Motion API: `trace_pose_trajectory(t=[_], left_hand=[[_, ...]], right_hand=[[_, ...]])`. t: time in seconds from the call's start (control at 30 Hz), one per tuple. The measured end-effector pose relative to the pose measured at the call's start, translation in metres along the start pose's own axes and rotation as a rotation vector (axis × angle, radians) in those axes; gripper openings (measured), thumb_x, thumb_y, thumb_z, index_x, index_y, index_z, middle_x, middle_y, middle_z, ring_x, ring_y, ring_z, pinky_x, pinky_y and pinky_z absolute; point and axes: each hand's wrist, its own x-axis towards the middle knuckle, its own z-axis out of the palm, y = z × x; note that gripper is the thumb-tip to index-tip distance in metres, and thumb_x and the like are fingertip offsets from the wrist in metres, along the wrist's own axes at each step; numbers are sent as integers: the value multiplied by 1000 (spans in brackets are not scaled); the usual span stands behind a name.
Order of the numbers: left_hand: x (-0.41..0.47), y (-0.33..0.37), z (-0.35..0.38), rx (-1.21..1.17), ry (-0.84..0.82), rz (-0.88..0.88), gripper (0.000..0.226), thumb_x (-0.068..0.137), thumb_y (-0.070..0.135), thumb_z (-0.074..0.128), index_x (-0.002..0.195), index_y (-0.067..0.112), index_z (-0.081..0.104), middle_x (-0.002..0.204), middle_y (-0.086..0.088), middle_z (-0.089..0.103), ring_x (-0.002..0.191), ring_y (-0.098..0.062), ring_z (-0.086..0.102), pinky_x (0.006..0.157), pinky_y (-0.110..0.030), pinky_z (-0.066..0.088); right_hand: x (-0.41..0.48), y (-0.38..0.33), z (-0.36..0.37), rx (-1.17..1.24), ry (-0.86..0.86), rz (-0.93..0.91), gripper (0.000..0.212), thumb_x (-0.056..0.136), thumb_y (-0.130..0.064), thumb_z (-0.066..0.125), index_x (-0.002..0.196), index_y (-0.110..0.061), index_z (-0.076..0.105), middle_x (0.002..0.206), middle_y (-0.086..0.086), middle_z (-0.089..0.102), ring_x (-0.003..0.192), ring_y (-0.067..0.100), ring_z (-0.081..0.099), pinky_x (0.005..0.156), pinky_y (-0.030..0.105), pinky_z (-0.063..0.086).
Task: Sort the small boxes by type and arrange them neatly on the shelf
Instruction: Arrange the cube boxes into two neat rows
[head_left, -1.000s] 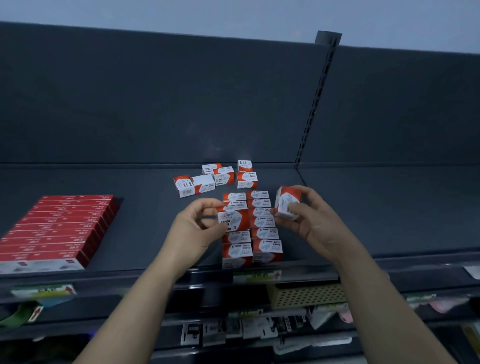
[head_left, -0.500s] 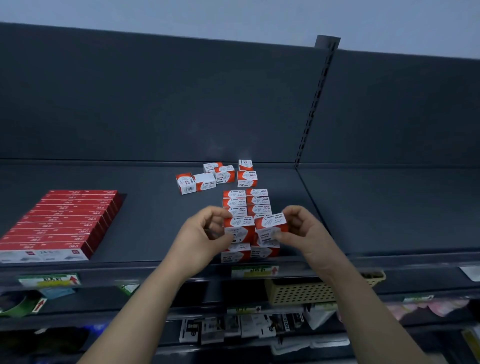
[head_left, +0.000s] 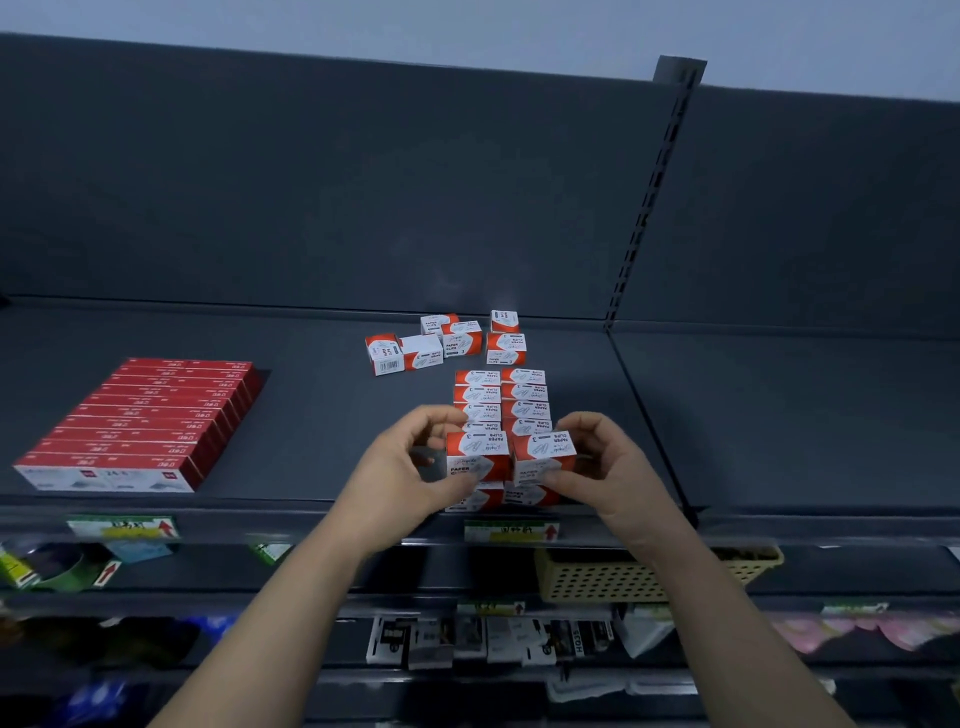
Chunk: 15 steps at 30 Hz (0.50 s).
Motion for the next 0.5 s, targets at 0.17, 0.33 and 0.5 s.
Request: trace_pose_trajectory(t=[0.17, 0.33, 0.5], left_hand=[[-3, -7, 3, 141, -6, 34, 70, 62, 18, 88, 120, 41, 55, 111, 12, 55, 101, -7, 57, 83, -12, 48], [-1, -5, 4, 142, -20, 17, 66, 68, 10, 83, 122, 37, 57, 109, 11, 54, 92, -11, 61, 75, -11, 51], [0, -5, 3, 143, -39, 11, 65, 69, 10, 82, 123, 38, 56, 109, 9, 55, 91, -12, 61, 73, -10, 51]], right_hand=[[-4, 5, 1, -49, 33, -17, 41, 73, -5, 80, 105, -21, 61, 104, 4, 70, 97, 25, 67, 85, 42, 57], [-3, 3, 7, -136, 44, -13, 36, 75, -6, 78, 102, -23, 63, 96, -2, 72, 90, 16, 68, 82, 35, 58], [-2, 0, 7, -169, 36, -4, 36, 75, -8, 78, 103, -25, 63, 96, -3, 72, 90, 15, 68, 79, 31, 58]])
